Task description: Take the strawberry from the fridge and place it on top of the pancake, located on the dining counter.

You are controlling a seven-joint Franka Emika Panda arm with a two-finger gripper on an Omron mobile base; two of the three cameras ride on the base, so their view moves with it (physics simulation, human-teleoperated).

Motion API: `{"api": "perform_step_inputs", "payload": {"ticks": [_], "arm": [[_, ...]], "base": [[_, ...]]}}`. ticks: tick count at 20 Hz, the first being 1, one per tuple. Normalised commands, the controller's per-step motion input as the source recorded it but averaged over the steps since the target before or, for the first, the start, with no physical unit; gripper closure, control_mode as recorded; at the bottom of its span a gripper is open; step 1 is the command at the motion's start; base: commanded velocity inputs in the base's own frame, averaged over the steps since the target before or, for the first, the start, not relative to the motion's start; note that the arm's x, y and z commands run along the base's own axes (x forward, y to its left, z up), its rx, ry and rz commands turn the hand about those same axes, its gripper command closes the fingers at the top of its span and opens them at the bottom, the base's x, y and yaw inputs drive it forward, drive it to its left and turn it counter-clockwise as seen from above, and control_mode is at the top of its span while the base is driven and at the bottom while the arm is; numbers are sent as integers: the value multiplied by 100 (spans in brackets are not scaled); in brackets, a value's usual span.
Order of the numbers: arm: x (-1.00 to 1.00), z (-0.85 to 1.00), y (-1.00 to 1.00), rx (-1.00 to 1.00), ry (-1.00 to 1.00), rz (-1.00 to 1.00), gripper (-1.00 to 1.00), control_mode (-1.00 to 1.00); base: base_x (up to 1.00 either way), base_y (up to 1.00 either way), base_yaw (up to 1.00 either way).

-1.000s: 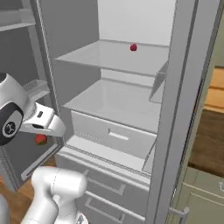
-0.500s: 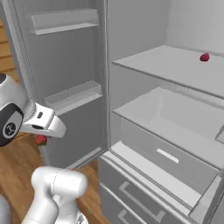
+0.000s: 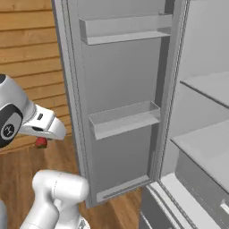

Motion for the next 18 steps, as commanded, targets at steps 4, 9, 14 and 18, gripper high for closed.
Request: {"api": "perform_step_inputs", "payload": {"ticks": [4, 9, 14, 18], "arm": [[0, 0, 0, 0, 0, 0, 100, 100], [0, 0, 0, 0, 0, 0, 100, 100], [0, 0, 0, 0, 0, 0, 100, 100], [0, 0, 0, 0, 0, 0, 100, 100]], "base": [[-37, 100, 63], [-13, 100, 56], [4, 92, 54], [80, 75, 44]]}}
